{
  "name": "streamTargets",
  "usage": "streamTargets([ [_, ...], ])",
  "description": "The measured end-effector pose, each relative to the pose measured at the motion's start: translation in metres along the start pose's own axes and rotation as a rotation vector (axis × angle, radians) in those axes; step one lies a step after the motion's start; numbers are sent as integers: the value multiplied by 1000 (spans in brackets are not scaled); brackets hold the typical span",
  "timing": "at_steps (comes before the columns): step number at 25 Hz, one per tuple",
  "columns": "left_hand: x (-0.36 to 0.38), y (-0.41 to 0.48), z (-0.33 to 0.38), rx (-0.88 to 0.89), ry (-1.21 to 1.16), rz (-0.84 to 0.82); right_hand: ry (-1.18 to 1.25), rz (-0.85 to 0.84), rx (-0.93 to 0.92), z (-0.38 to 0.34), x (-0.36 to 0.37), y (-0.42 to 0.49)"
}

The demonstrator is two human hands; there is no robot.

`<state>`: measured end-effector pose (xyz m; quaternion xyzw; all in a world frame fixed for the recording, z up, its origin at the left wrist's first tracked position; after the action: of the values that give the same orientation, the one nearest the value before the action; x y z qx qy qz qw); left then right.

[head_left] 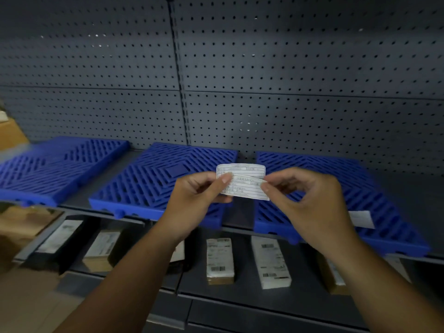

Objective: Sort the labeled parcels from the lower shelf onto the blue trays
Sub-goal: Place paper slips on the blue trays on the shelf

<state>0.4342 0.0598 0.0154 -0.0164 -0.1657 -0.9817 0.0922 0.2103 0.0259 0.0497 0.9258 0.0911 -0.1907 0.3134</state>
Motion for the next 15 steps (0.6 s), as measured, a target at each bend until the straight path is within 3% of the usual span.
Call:
streamTargets([
  [5,-114,9,-1,-26,57,-33,-24,65,33,-32,106,11],
  [8,-192,15,13,11,37,53,-59,82,123,-43,155,18],
  [13,-275,16,21,61,84,59,-250,-188,219,-49,213,24],
  [15,-282,13,20,71,86,41,-415,-214,220,-48,221,23],
])
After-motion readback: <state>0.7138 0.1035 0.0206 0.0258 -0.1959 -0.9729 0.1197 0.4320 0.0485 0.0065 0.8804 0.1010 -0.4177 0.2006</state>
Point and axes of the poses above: each hand's wrist, its own y-axis towards the middle knuckle, its own x-axis out of the palm, z = x × y, the point moved 1 cm from there along y, towards the middle knuckle, and after that the axes turned 2 degrees about -y, right-handed, at the moved point
